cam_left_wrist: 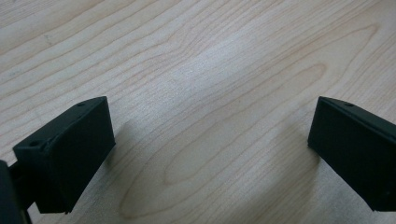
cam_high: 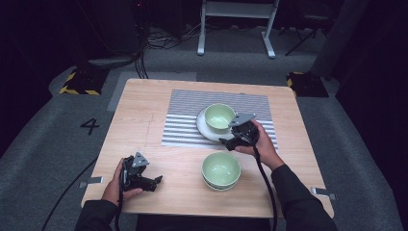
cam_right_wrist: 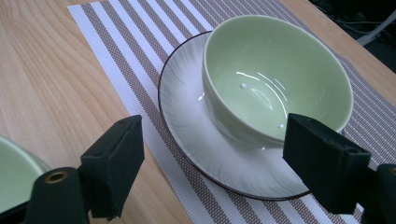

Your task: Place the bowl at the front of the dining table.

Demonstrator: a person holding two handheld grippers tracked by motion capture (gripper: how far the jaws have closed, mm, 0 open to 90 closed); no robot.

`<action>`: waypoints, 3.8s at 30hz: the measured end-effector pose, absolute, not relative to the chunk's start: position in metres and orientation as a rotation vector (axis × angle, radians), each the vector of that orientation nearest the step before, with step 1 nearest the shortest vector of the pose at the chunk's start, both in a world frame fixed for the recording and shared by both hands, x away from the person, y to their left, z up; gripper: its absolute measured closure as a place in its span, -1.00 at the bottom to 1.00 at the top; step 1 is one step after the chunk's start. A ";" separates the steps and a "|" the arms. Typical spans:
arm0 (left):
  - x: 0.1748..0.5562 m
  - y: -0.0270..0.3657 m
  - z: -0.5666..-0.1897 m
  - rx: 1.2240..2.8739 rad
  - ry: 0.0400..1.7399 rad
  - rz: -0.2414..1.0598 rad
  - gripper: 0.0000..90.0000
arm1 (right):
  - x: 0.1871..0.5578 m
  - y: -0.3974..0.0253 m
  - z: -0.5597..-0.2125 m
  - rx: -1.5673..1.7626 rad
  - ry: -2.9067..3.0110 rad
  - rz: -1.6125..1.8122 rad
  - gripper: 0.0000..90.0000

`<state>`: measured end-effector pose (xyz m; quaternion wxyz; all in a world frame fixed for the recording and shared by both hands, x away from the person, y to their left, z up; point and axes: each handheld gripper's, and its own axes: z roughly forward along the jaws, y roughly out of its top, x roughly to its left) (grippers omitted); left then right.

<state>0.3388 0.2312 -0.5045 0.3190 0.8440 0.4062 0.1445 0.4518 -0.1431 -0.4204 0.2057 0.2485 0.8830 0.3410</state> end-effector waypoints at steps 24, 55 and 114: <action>0.339 0.231 -0.504 2.219 1.071 0.382 -0.99 | 0.432 -0.179 -0.418 0.686 2.435 0.935 -0.55; 0.339 0.231 -0.504 2.218 1.077 0.377 -0.99 | 0.398 -0.208 -0.417 0.636 2.466 0.880 -0.57; 0.338 0.231 -0.504 2.217 1.082 0.380 -0.99 | 0.352 -0.258 -0.474 0.773 2.470 0.815 -0.58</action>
